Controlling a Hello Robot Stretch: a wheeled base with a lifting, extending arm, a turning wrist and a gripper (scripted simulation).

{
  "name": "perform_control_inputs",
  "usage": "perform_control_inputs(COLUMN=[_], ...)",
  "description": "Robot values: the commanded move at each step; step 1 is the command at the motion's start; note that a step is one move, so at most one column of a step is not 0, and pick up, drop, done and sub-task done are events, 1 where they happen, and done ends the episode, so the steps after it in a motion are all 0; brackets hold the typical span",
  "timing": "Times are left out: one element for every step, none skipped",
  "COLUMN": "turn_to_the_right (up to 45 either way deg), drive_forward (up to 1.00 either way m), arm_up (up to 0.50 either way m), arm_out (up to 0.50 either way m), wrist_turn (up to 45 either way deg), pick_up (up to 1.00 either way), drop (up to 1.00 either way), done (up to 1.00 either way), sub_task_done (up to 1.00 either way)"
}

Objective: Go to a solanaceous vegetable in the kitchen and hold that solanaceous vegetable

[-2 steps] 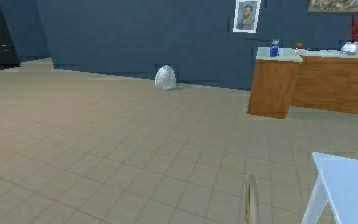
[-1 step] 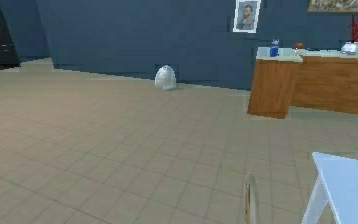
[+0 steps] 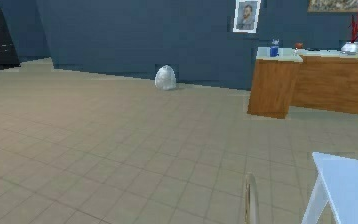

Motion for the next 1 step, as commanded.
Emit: perform_control_inputs(turn_to_the_right=[0.0], drive_forward=[0.00], arm_up=[0.00], arm_out=[0.00], wrist_turn=[0.0], pick_up=[0.00], drop=[0.00], done=[1.00], sub_task_done=[0.00])
